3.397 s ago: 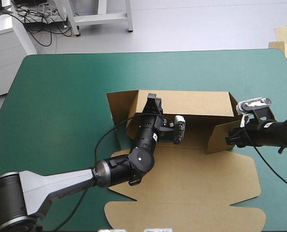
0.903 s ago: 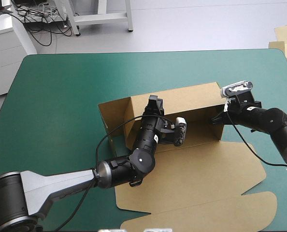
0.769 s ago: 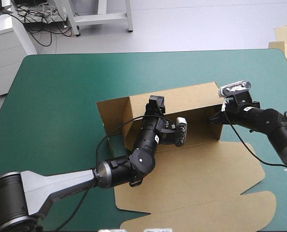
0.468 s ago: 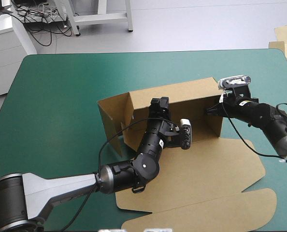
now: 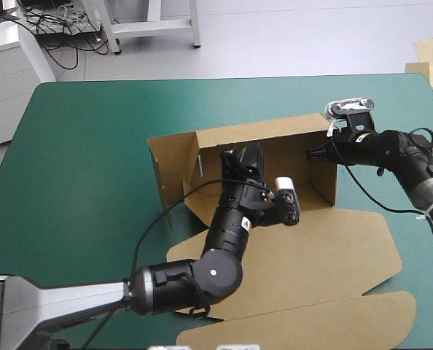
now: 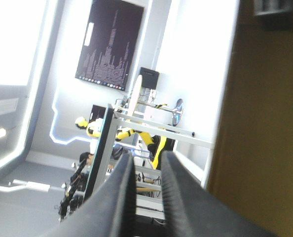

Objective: Fold the box

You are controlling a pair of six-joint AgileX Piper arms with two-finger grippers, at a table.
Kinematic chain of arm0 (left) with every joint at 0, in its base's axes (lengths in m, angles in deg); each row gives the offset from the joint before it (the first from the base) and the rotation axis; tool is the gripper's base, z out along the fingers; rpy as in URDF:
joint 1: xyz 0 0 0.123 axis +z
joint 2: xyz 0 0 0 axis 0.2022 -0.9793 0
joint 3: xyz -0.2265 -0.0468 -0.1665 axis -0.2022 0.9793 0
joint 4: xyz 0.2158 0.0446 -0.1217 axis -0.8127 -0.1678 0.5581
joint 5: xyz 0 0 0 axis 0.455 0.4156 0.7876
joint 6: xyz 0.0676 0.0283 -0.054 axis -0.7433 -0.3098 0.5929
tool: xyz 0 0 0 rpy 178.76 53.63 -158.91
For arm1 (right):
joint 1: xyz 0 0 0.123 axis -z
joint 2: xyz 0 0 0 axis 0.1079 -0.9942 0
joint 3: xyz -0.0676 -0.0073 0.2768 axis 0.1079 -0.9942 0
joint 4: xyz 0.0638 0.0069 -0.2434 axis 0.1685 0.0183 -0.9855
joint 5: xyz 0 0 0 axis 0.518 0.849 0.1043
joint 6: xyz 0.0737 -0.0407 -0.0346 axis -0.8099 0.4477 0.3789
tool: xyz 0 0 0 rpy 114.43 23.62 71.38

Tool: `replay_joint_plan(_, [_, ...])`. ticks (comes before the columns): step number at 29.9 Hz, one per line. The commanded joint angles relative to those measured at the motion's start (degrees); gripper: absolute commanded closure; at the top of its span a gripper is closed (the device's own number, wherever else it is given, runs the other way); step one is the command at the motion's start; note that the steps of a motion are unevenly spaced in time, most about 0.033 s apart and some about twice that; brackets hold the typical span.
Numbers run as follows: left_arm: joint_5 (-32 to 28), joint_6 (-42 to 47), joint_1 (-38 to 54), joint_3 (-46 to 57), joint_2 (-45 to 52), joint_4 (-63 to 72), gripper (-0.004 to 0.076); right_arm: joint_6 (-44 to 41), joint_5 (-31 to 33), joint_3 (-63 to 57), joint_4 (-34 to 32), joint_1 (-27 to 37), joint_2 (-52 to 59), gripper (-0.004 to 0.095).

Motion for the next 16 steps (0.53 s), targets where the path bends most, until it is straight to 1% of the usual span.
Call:
replay_joint_plan(1, [4.2, 1.2, 2.1, -5.2, 6.8, -5.8, 0.0729, -2.8, 2.6, 5.5, 1.1, 0.0, 2.0, 0.0906])
replay_joint_plan(5, [1.8, 1.4, 8.7, -10.3, 12.5, 1.1, 0.0728, -6.7, 10.1, 10.7, 1.0, 0.0, 2.0, 0.0906])
replay_joint_plan(8, [-0.9, 0.9, 17.5, -14.1, 15.8, 9.9, 0.0728, -10.2, 16.6, 14.1, 0.3, 0.0, 1.8, 0.0906])
replay_joint_plan(10, [-2.1, -0.5, 23.6, -16.0, 17.5, 17.3, 0.0728, -12.3, 19.7, 15.3, -0.4, 0.0, 1.3, 0.0906])
replay_joint_plan(13, [-2.9, -4.0, 33.3, -17.0, 19.3, 27.4, 0.0728, -12.6, 22.5, 15.8, 1.0, 0.0, -0.4, 0.0906])
replay_joint_plan(16, [-3.3, -7.8, 42.9, -16.9, 19.7, 37.8, 0.0728, -12.6, 23.1, 15.8, 1.2, -0.6, -3.0, 0.0906])
